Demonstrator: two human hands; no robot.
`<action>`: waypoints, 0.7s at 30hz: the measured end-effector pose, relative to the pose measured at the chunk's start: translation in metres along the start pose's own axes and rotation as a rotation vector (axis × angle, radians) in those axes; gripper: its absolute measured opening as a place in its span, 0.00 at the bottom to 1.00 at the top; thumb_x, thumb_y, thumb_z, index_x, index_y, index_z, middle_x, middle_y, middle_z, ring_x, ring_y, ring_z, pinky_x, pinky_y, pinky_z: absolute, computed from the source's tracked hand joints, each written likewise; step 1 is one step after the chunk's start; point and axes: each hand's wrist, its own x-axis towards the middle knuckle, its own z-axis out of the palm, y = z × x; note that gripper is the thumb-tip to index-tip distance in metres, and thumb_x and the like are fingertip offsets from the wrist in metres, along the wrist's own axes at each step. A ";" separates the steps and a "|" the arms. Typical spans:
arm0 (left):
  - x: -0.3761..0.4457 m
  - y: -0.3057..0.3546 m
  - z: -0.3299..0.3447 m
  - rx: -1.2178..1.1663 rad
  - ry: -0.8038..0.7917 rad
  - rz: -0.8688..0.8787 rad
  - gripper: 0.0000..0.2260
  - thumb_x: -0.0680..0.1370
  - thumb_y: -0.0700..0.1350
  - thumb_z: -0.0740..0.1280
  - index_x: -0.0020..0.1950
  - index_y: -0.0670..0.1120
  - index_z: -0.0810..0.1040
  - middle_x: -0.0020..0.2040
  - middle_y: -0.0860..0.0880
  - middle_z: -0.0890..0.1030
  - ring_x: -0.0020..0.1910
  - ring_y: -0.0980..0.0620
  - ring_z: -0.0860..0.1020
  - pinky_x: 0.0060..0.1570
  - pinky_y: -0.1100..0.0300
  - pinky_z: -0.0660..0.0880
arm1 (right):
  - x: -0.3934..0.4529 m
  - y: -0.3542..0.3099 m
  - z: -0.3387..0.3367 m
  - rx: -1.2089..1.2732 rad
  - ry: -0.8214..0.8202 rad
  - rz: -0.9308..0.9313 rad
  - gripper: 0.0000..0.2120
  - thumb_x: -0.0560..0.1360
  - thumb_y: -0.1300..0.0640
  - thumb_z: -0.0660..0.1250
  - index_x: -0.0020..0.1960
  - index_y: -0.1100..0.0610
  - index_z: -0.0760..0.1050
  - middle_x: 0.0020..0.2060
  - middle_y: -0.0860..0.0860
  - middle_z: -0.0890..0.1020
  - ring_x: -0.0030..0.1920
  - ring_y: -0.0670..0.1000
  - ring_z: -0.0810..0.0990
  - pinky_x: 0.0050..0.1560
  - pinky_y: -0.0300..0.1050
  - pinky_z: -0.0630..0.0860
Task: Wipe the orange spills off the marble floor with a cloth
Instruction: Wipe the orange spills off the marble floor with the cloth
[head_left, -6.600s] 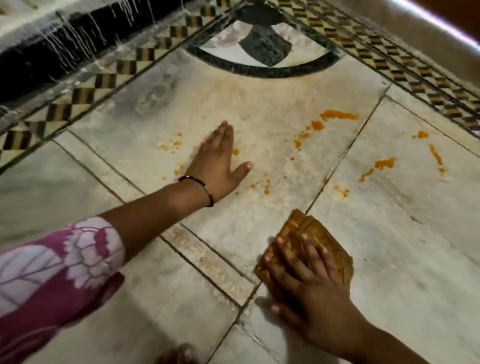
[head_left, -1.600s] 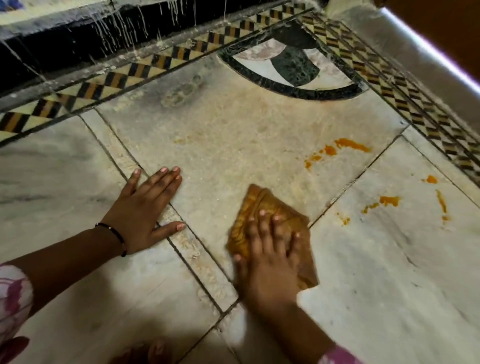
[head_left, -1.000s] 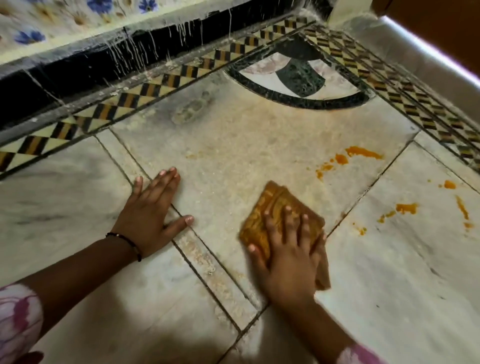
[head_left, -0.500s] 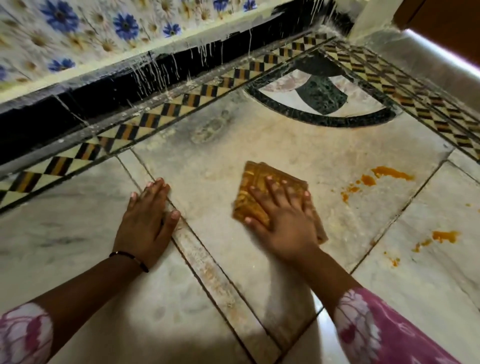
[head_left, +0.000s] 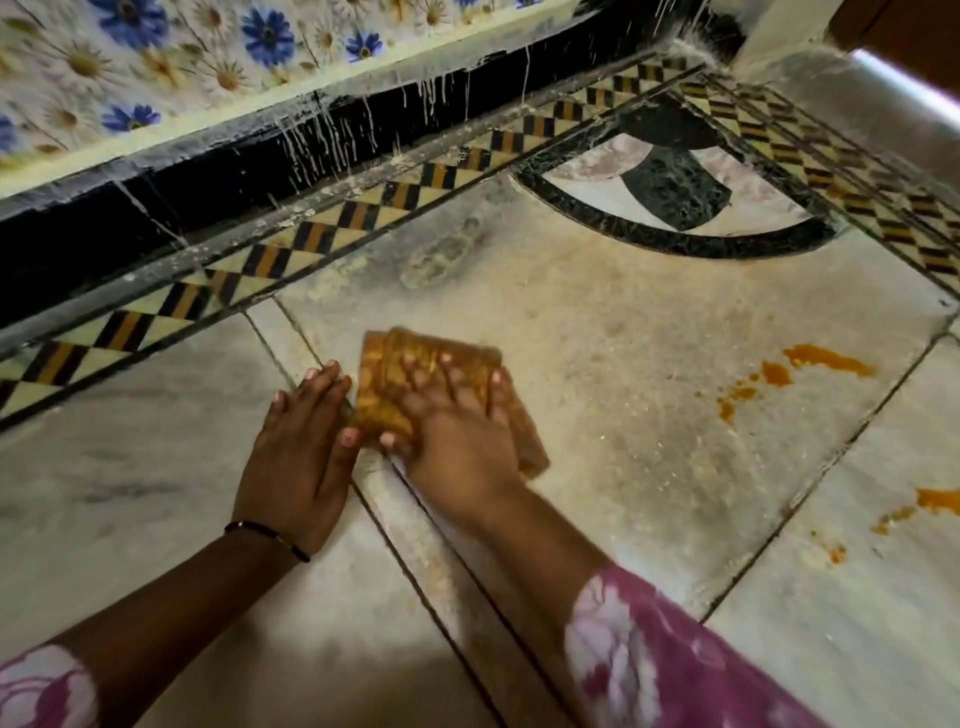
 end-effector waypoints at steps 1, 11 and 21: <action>0.000 0.001 0.000 0.024 -0.006 -0.006 0.35 0.79 0.64 0.41 0.72 0.40 0.66 0.74 0.43 0.64 0.73 0.46 0.61 0.73 0.47 0.53 | 0.016 0.015 -0.014 0.013 -0.009 0.048 0.24 0.79 0.43 0.55 0.75 0.42 0.57 0.77 0.44 0.51 0.77 0.51 0.44 0.72 0.59 0.34; 0.005 0.010 0.004 0.260 -0.125 -0.056 0.48 0.66 0.76 0.52 0.75 0.44 0.56 0.77 0.46 0.56 0.76 0.47 0.52 0.73 0.44 0.48 | -0.090 0.099 -0.014 -0.120 0.260 0.330 0.29 0.74 0.37 0.50 0.73 0.44 0.64 0.74 0.48 0.63 0.75 0.56 0.55 0.73 0.59 0.46; 0.004 0.010 0.001 0.334 -0.231 0.070 0.51 0.67 0.78 0.47 0.76 0.41 0.54 0.77 0.40 0.53 0.76 0.42 0.51 0.71 0.38 0.46 | 0.022 0.073 -0.045 0.304 0.065 0.033 0.21 0.78 0.43 0.61 0.70 0.42 0.66 0.74 0.48 0.63 0.75 0.51 0.55 0.74 0.44 0.44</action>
